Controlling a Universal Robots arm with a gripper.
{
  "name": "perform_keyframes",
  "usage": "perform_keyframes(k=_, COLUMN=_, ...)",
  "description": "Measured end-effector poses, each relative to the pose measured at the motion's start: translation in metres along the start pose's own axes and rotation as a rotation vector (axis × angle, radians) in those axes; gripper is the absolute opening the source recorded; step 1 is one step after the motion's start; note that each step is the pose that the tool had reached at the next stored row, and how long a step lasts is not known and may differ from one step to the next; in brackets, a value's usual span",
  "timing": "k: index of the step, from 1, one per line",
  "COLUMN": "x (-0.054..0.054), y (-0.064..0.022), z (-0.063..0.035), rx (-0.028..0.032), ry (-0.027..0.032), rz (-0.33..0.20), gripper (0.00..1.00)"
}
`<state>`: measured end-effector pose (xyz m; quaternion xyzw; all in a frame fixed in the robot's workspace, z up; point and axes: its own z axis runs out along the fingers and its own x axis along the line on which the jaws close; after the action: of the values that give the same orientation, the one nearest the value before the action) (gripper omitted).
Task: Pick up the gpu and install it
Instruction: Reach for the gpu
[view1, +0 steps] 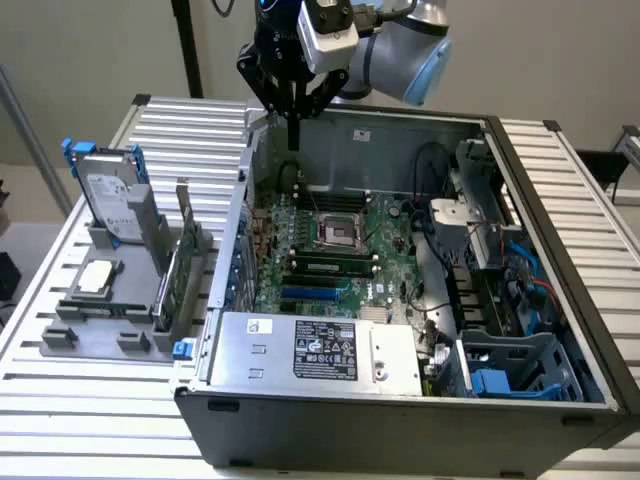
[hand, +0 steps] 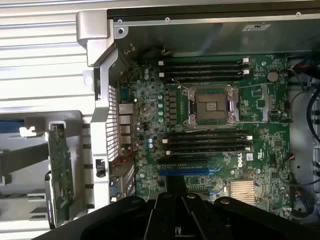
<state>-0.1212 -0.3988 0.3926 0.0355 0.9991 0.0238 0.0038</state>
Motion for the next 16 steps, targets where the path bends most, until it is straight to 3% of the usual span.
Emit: perform_keyframes(k=16, x=0.0026, y=-0.0008, z=-0.0001, rx=0.0003, ry=0.0014, rz=0.000, gripper=0.11)
